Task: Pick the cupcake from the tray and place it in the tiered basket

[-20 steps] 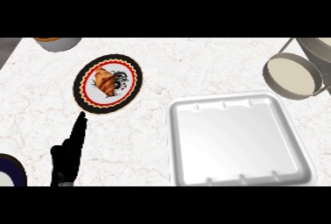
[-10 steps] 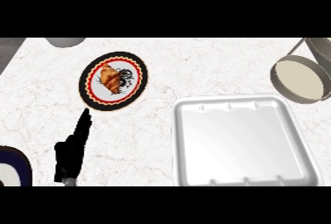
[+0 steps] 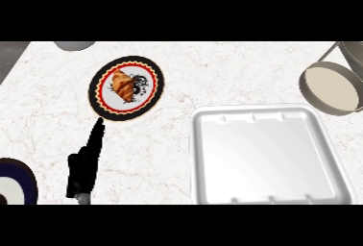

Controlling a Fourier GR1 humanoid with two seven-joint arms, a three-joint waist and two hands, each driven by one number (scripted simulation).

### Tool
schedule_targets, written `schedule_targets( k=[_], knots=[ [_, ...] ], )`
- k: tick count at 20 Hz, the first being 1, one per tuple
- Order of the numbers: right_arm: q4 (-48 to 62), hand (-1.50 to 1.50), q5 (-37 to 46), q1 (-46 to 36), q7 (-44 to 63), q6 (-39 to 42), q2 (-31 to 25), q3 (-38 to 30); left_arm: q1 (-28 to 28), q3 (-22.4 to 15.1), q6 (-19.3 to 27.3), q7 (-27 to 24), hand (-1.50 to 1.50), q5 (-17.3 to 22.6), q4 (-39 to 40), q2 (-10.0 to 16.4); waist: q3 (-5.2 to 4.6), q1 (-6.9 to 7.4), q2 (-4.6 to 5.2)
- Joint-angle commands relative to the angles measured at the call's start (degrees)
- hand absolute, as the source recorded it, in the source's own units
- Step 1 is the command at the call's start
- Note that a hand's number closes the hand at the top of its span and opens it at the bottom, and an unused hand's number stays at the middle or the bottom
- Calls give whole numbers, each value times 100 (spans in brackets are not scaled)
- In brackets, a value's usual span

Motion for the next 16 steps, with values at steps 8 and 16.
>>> schedule_targets(
  k=[8, 16],
  knots=[
    [2383, 150, 638, -951, -907, -761, 601, 663, 136, -30, -41, 144, 0, -85, 150, -95, -20, -25, 30],
    [4177, 150, 942, -1665, -1534, -1571, 752, 488, 186, 6, -89, 149, 0, -99, 60, -123, -18, -27, 28]
  ],
)
